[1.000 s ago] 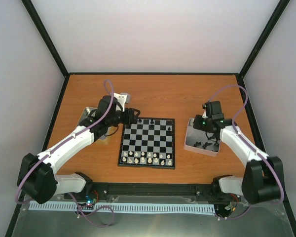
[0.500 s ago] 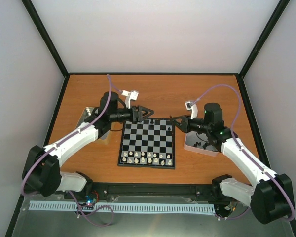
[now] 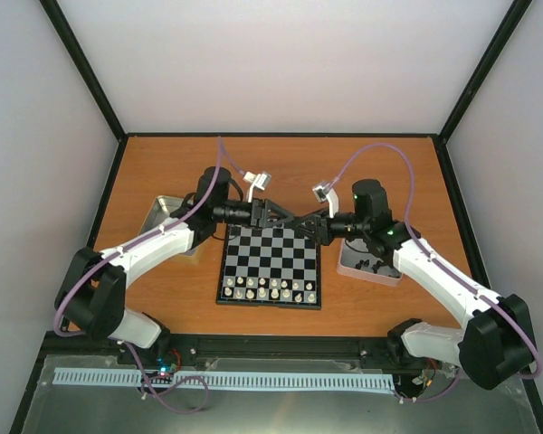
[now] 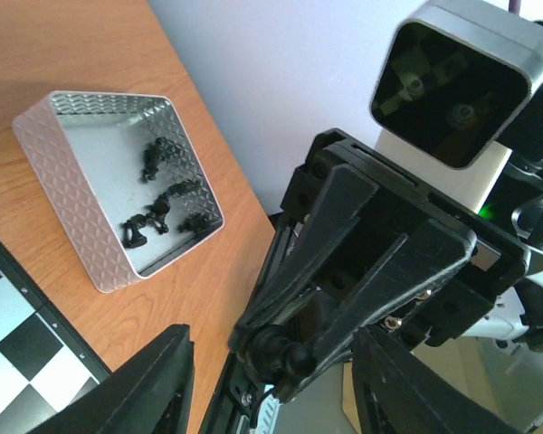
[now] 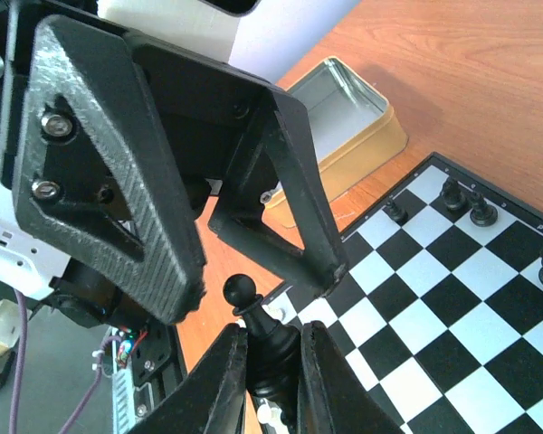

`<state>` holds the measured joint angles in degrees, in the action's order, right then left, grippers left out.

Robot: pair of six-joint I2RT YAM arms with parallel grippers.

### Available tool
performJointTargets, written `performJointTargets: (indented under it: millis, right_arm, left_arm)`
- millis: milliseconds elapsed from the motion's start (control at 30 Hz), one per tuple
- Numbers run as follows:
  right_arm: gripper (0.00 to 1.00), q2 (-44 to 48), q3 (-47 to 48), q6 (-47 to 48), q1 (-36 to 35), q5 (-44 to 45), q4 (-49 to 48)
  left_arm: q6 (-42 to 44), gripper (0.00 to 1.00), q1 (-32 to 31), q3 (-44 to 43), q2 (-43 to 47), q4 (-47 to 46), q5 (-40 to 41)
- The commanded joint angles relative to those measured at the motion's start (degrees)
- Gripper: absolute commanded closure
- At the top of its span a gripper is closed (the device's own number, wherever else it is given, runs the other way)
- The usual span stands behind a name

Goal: Set up the chess pieces on the board
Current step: Place the chess piece on the chessboard.

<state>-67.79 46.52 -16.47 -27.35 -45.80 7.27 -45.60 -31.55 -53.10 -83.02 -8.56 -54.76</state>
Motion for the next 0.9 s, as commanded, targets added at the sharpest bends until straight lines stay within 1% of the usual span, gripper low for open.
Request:
performJointTargets:
  millis: [0, 167, 367, 433, 500, 567, 667, 867]
  right_arm:
    - [0.88, -0.5, 1.8, 2.8, -0.7, 0.8, 2.4]
    - [0.88, -1.0, 2.0, 3.2, -1.2, 1.6, 3.3]
    - [0.91, -2.3, 2.6, 3.0, -1.5, 2.9, 3.3]
    - [0.91, -2.8, 2.7, 2.7, -1.5, 3.2, 3.1]
    - [0.91, -3.2, 2.9, 2.4, -1.5, 3.1, 2.8]
    - [0.91, -3.5, 3.0, 2.3, -1.4, 3.1, 2.7]
    - [0.91, -3.6, 3.0, 2.2, -1.5, 3.1, 2.7]
    - [0.91, -3.4, 2.8, 1.7, -1.5, 3.1, 2.4]
  left_arm:
    - [0.0, 0.54, -1.0, -3.2, -0.9, -0.9, -2.0]
    - [-0.4, 0.72, -1.1, -3.2, -1.9, -0.9, -1.8]
    - [0.0, 0.84, -1.1, -2.7, -1.4, -0.6, -2.1]
    - [0.6, 0.83, -1.1, -2.9, -1.5, 0.3, -1.7]
    - [1.3, 0.76, -1.1, -2.9, -1.7, 1.4, -1.3]
    - [1.8, 0.72, -1.1, -2.8, -1.7, 2.2, -0.7]
    - [2.2, 0.71, -1.1, -2.7, -1.9, 2.3, -0.7]
    - [4.3, 0.72, -1.1, -3.1, -2.7, 4.7, 1.1]
